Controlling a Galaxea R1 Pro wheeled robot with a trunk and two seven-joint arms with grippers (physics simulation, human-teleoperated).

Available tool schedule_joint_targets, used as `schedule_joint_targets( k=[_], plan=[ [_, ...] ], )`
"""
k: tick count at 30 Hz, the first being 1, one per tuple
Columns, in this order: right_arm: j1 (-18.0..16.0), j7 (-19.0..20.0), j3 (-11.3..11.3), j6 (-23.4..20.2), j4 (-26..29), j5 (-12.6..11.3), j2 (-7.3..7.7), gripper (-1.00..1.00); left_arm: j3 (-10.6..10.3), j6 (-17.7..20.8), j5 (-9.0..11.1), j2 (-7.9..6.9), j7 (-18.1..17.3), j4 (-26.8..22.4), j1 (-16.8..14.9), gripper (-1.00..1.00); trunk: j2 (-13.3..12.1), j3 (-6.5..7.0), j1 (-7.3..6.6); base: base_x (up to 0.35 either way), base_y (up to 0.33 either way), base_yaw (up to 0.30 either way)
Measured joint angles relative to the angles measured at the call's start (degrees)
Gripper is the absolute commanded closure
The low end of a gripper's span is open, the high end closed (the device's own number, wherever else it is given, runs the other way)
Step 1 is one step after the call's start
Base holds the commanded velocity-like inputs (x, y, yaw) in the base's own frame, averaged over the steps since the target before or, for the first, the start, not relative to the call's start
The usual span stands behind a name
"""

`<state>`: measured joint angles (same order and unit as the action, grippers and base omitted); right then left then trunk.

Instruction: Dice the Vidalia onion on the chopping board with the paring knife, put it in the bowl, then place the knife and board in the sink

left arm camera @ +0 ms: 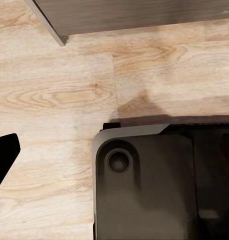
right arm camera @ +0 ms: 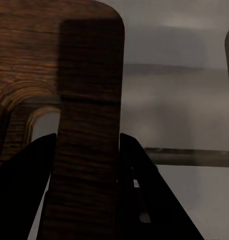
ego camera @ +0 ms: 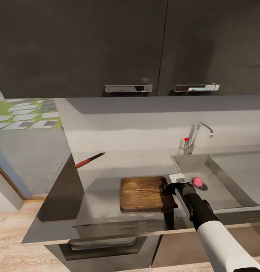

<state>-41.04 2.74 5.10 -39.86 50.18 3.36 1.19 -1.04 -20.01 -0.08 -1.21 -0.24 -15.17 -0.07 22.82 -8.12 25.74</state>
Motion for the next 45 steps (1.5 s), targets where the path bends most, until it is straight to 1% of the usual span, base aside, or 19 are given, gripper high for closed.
schedule_joint_targets(
  k=[5,37,38,39,45],
  plan=[
    [0.03,0.00,0.11,-0.02,-0.06,-0.43,-0.02,1.00,0.00,0.00,0.00,0.00,0.00,0.01,-0.01,-1.00,-0.01,-0.03,0.00,0.045,-0.048,0.000],
    [0.01,0.00,0.12,0.05,-0.03,-0.14,-0.09,1.00,-0.08,0.00,0.00,0.00,0.00,0.01,0.00,-1.00,0.00,-0.03,0.00,0.008,-0.009,0.000],
    [0.01,0.00,0.13,0.05,-0.03,-0.13,-0.09,-1.00,-0.08,0.00,0.00,0.00,0.01,0.02,0.00,-1.00,0.00,-0.03,0.00,0.000,0.000,0.000],
    [0.04,-0.04,0.16,0.07,-0.07,0.34,-0.09,-1.00,-0.08,0.00,0.00,0.00,0.01,0.03,-0.01,-1.00,-0.02,-0.03,0.01,0.000,0.000,0.000],
    [0.04,-0.04,0.13,0.09,-0.08,0.37,-0.09,-1.00,-0.08,0.00,0.00,0.00,0.00,0.07,-0.01,-1.00,-0.02,-0.03,0.01,0.000,0.000,0.000]
  ],
)
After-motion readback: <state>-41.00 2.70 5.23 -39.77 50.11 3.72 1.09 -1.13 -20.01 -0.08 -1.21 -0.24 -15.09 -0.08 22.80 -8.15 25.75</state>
